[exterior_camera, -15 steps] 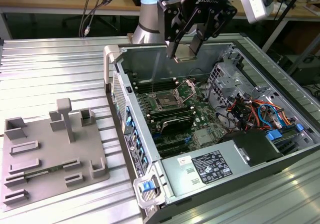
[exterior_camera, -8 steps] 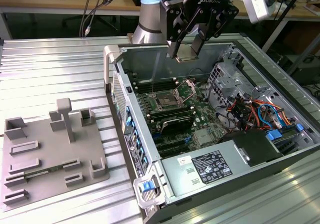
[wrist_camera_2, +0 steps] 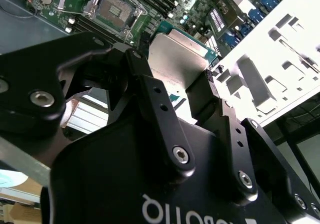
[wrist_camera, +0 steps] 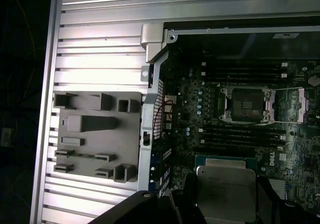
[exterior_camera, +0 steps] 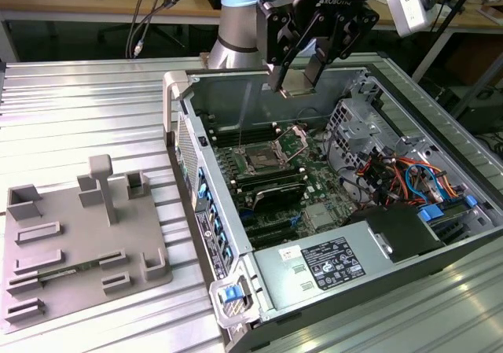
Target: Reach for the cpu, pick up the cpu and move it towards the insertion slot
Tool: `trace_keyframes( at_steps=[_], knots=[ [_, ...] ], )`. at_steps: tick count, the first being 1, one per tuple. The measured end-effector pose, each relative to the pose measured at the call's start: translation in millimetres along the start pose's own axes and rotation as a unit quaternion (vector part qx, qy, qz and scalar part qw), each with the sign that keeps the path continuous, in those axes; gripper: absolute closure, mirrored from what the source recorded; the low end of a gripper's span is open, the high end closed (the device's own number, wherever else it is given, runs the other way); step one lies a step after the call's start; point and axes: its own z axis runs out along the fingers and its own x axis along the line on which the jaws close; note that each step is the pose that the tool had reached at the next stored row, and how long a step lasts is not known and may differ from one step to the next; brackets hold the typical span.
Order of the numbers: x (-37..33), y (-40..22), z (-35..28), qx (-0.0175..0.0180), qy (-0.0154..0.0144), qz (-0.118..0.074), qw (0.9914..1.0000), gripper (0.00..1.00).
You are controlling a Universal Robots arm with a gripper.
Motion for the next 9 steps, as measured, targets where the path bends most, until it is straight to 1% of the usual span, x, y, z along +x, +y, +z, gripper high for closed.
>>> trace_keyframes(
  at_steps=[5, 9],
  knots=[
    [-3.5, -0.2, -0.1, 0.0, 0.0, 0.0, 1.0, 0.45],
    [-7.6, -0.4, -0.1, 0.0, 0.0, 0.0, 1.0, 0.45]
  ],
)
